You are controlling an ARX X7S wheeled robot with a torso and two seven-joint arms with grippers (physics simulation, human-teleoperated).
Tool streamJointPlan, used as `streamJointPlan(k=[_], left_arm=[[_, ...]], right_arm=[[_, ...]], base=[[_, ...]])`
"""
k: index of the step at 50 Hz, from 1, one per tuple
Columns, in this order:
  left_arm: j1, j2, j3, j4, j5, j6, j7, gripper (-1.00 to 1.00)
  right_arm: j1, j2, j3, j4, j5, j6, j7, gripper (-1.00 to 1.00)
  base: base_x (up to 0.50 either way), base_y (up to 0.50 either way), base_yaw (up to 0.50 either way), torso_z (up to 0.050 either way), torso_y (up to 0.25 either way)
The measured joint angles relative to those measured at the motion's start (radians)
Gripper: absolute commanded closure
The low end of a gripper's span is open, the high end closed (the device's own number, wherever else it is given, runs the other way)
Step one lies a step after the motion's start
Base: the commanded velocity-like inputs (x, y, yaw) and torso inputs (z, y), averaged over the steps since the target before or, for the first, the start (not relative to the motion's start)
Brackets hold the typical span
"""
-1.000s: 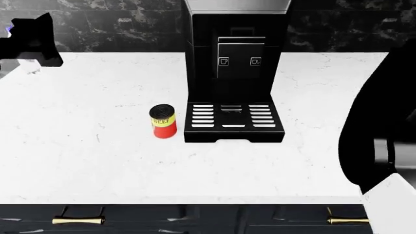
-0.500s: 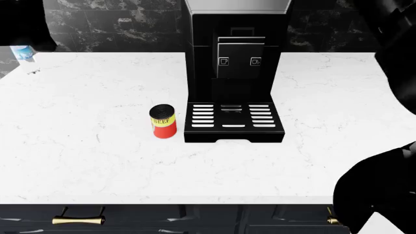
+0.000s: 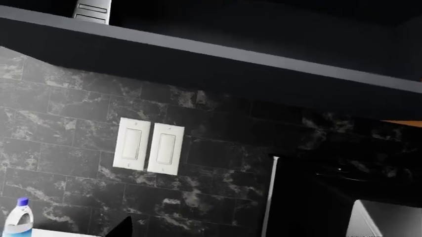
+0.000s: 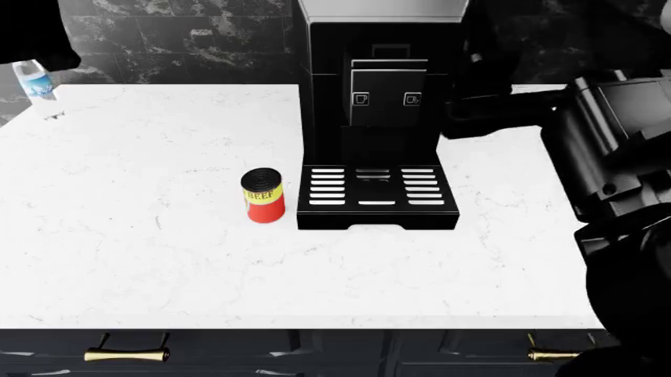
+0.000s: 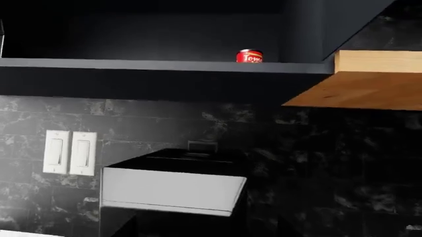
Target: Pick the cans from the counter and place them in their designated side in the cabinet.
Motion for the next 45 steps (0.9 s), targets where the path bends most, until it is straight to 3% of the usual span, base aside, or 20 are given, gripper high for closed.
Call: streamJointPlan(k=[14, 31, 34, 37, 45], left_arm=[[-0.009, 0.008, -0.02, -0.014, -0.044, -0.033, -0.034, -1.0], [-0.019, 0.004, -0.027, -0.021, -0.083, -0.087, -0.096, -1.0], [0.072, 0.041, -0.108, 0.071, -0.12, -0.079, -0.093, -1.0], [0.25, 0.107, -0.187, 0.197, -0.11, -0.033, -0.036, -1.0], [0.646, 0.239, -0.259, 0.39, 0.023, 0.12, 0.142, -1.0]], right_arm=[[-0.105, 0.055, 0.053, -0.099, 0.175, 0.015, 0.153, -1.0], [-0.449, 0.13, -0.108, -0.137, -0.14, -0.245, 0.047, -1.0], [-0.513, 0.138, -0.133, -0.133, -0.195, -0.301, 0.029, -1.0], [-0.566, 0.143, -0.152, -0.13, -0.236, -0.345, 0.016, -1.0], [-0.651, 0.154, -0.186, -0.127, -0.301, -0.418, -0.001, -1.0]], base=[[0.0, 0.0, 0.0, 0.0, 0.0], [0.0, 0.0, 0.0, 0.0, 0.0], [0.0, 0.0, 0.0, 0.0, 0.0], [0.0, 0.0, 0.0, 0.0, 0.0], [0.0, 0.26, 0.0, 0.0, 0.0]])
